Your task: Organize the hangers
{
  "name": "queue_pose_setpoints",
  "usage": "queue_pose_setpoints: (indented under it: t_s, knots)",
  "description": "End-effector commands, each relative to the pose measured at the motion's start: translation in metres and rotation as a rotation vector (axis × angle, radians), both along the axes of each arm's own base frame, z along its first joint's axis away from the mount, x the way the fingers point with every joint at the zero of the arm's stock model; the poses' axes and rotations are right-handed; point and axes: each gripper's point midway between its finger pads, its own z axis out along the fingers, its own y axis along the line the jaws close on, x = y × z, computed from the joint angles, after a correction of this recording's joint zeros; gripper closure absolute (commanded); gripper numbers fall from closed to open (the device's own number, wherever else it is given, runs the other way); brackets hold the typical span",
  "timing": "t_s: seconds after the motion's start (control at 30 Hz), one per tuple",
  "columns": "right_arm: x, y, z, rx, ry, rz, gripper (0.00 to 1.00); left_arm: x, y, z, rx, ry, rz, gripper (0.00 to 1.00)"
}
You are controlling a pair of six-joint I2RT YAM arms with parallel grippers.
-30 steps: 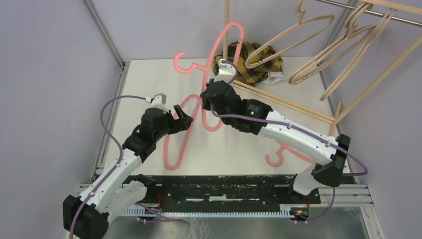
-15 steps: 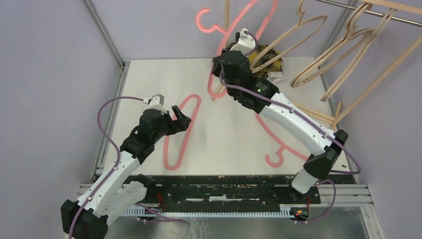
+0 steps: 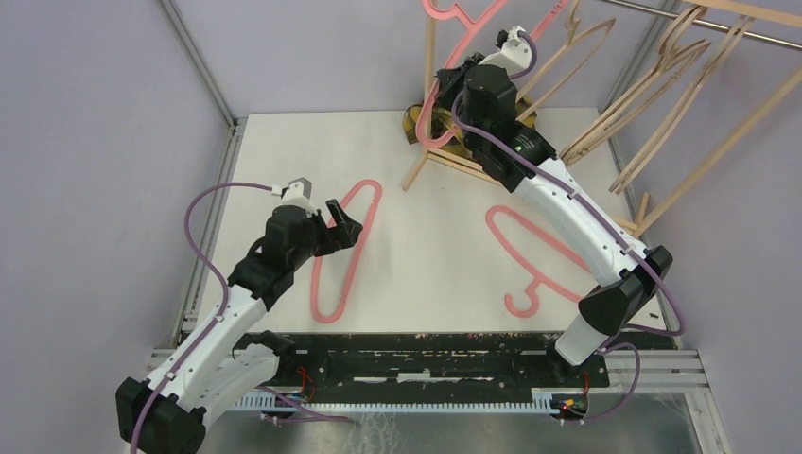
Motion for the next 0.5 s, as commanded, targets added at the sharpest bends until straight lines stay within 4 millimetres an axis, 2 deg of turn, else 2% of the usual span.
queue_pose_setpoints:
  t_s: [0.0,0.47]
  knots:
    - [-0.005,-0.016,0.048,0.113,-0.118,0.009,0.99,0.007,0.004,0.019,0.034,-0.061,0.000,0.01]
    - [0.016,-0.062,0.045,0.169,-0.125,-0.082,0.99,0.008,0.003,0.013,0.034,-0.043,0.002,0.01]
